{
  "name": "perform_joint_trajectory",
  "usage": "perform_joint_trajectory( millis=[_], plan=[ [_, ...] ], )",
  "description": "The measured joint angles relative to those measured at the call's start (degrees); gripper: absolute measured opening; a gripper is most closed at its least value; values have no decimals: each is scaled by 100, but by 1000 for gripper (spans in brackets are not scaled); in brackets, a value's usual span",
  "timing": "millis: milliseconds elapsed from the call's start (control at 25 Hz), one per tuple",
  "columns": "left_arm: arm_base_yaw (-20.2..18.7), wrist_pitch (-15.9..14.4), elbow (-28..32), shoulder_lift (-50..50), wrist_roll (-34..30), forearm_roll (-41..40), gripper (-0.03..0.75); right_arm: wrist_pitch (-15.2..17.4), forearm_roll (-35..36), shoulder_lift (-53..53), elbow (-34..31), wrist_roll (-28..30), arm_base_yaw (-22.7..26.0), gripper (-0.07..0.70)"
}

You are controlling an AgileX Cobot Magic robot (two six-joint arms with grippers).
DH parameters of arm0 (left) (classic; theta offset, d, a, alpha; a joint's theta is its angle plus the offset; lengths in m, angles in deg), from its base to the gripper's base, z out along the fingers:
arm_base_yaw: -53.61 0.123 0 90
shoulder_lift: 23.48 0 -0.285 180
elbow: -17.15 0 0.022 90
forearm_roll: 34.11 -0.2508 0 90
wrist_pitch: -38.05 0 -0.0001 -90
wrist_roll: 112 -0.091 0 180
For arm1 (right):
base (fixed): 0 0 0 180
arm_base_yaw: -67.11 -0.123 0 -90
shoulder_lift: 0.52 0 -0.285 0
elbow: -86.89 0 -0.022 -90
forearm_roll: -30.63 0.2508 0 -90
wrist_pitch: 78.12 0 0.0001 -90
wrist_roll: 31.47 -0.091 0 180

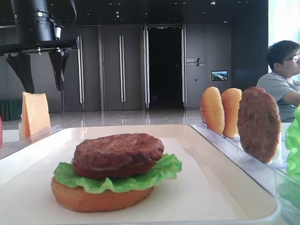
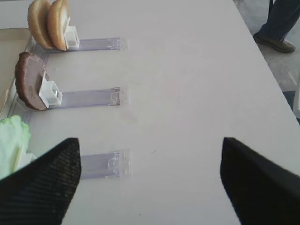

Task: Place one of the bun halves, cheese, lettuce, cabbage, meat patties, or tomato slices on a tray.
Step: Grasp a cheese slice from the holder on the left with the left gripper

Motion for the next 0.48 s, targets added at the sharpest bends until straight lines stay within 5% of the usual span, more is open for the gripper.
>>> perform_joint_trajectory(
  millis=[480],
  plan=[
    [0,5,2,-183,0,246,471,0,0,0,0,0,0,577]
  ],
)
